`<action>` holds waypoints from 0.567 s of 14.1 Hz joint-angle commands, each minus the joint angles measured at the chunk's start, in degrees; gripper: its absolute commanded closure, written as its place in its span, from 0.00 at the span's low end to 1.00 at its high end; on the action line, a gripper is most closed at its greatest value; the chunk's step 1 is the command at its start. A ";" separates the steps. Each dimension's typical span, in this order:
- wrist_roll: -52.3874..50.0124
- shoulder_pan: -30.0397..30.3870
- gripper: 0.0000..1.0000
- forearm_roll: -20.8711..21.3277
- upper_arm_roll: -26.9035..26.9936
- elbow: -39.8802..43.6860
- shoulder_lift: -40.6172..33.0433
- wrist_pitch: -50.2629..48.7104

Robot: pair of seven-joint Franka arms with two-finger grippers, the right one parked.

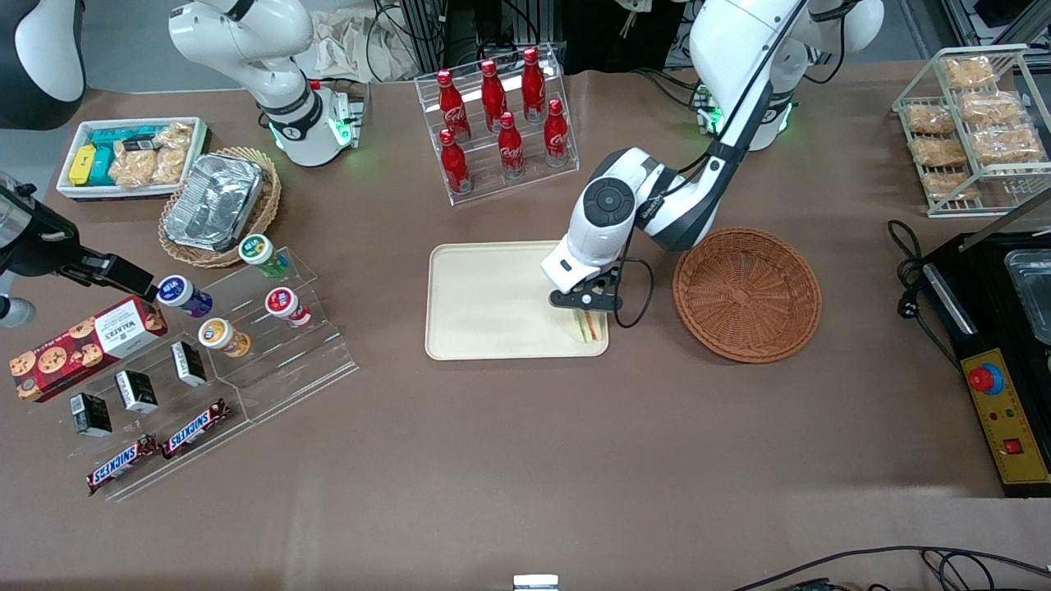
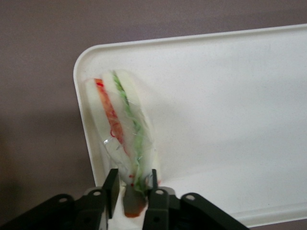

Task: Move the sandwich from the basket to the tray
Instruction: 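Lower the sandwich onto the tray and open the left gripper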

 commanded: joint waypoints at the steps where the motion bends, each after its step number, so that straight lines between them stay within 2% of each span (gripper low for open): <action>1: 0.15 1.39 0.01 -0.14 0.34 -0.34 -3.00 -2.49; 4: 0.68 5.08 0.01 0.12 0.69 3.61 -5.46 -12.50; 8: 6.81 14.04 0.02 0.03 0.52 5.20 -12.48 -22.44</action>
